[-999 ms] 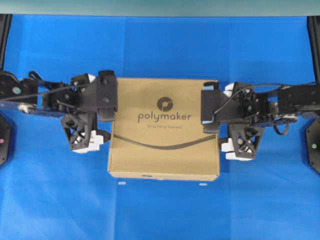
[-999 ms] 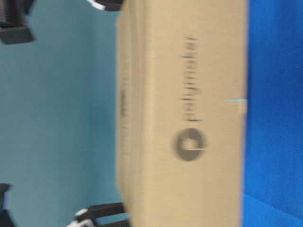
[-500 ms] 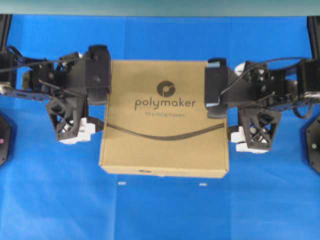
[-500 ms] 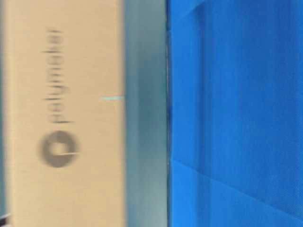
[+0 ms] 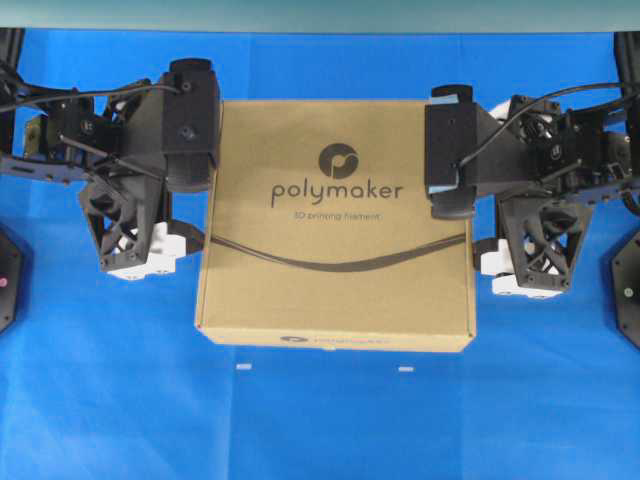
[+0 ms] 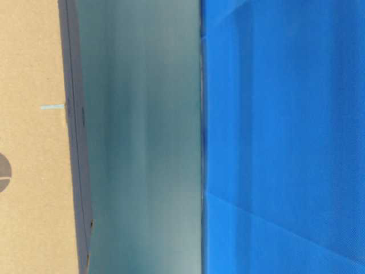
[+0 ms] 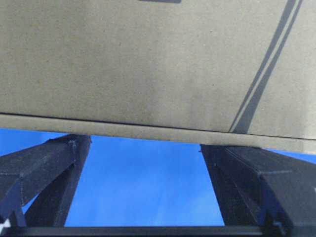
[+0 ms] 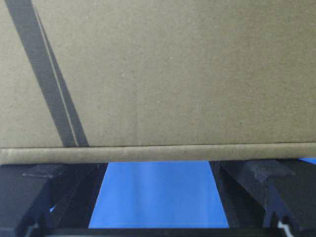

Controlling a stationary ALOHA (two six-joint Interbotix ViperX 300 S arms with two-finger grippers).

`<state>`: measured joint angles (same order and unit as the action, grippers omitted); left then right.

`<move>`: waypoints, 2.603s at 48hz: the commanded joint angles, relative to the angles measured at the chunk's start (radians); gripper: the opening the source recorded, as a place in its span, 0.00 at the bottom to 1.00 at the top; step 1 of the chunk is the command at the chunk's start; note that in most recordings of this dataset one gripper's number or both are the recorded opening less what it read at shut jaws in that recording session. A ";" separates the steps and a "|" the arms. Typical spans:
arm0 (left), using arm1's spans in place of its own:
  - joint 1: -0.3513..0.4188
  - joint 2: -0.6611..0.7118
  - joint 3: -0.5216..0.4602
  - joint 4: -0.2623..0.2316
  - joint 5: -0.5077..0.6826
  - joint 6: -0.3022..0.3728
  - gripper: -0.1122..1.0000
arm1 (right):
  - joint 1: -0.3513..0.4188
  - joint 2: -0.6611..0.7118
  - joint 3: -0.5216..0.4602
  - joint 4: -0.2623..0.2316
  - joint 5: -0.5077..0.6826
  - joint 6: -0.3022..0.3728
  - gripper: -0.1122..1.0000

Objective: Lift up the cardboard box by clamping it between your arms.
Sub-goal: 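Hold the box clamped between both grippers, then lower it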

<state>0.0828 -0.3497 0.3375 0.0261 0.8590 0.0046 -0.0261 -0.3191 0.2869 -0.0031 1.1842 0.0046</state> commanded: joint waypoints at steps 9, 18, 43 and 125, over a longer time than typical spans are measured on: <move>0.008 -0.002 -0.057 -0.005 -0.026 -0.008 0.88 | 0.005 0.003 -0.031 0.005 -0.029 0.011 1.00; 0.015 0.011 -0.023 0.000 -0.055 -0.008 0.88 | -0.008 -0.003 0.041 0.005 -0.103 0.003 1.00; 0.012 0.049 0.183 0.000 -0.273 -0.009 0.88 | -0.011 0.012 0.284 0.005 -0.408 0.003 1.00; 0.000 0.321 0.376 0.000 -0.607 -0.031 0.88 | -0.057 0.333 0.489 -0.005 -0.850 -0.028 1.00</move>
<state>0.0890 -0.0245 0.7286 0.0291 0.2823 -0.0046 -0.0690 0.0123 0.7915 -0.0107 0.3743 -0.0291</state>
